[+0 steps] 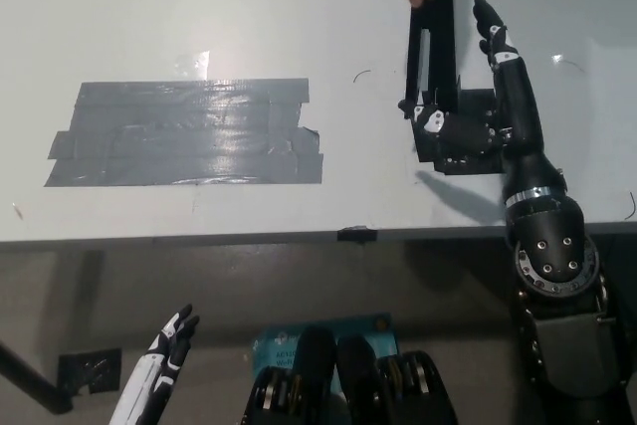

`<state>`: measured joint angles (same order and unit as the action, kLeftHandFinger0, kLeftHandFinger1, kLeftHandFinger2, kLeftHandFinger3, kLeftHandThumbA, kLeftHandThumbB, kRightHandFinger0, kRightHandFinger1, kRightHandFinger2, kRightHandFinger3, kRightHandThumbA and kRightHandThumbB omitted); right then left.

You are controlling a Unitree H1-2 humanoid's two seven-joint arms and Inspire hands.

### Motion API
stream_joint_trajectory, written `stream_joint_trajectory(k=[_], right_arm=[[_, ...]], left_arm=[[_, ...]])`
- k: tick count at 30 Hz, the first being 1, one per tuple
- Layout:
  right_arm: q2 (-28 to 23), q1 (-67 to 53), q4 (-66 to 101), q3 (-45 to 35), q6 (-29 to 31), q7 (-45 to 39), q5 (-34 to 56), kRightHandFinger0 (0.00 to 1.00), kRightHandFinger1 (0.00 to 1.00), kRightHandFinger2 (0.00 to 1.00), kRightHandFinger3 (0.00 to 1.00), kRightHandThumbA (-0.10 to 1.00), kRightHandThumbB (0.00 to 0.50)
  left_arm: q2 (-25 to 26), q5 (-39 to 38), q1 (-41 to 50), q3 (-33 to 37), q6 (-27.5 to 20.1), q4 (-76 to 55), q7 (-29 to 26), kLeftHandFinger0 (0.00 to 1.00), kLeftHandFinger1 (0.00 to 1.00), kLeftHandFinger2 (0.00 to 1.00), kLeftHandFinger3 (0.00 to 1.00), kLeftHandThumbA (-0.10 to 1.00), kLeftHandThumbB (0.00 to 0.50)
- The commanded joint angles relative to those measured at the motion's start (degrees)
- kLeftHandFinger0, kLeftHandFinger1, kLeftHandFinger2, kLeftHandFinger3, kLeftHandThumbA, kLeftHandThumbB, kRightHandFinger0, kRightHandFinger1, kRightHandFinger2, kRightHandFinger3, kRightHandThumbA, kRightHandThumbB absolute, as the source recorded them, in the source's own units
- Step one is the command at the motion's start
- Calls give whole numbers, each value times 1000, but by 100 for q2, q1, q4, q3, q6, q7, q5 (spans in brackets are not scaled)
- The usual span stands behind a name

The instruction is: A person hands a stapler to the robot and the robot grabs it with its right hand and places it on the desk infront of it

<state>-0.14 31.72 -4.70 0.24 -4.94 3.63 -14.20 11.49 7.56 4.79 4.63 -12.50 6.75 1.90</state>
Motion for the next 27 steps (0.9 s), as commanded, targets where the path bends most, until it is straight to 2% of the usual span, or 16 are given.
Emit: stream_joint_trajectory(k=[1,8,12,16,17,24,27], right_arm=[[41,75,297,-30,319,149,107,1000,1000,1000,1000,928,280],[9,168,142,6,220,92,118,1000,1000,1000,1000,974,285],[-13,323,-68,16,41,59,96,1000,1000,1000,1000,1000,305],[-53,532,-403,-40,11,117,94,1000,1000,1000,1000,995,301],[-56,600,-502,-69,-22,139,108,1000,1000,1000,1000,997,321],[-114,985,-1159,-188,36,285,111,1000,1000,1000,1000,970,332],[-193,1230,-1565,-216,-16,228,147,1000,1000,1000,1000,1000,348]], left_arm=[[21,-15,-37,-61,-240,-79,6,1000,1000,1000,1000,1000,500],[25,-23,-80,-39,-267,-70,36,1000,1000,1000,1000,1000,500],[12,-36,-65,-45,-227,-89,33,1000,1000,1000,1000,1000,500],[17,-40,-70,-45,-203,-105,44,1000,1000,1000,1000,1000,500],[19,-54,-75,-47,-239,-83,46,1000,1000,1000,1000,1000,500],[34,-16,-71,-57,-206,-100,28,1000,1000,1000,1000,1000,500],[22,-21,-83,-59,-239,-52,18,1000,1000,1000,1000,1000,500]])
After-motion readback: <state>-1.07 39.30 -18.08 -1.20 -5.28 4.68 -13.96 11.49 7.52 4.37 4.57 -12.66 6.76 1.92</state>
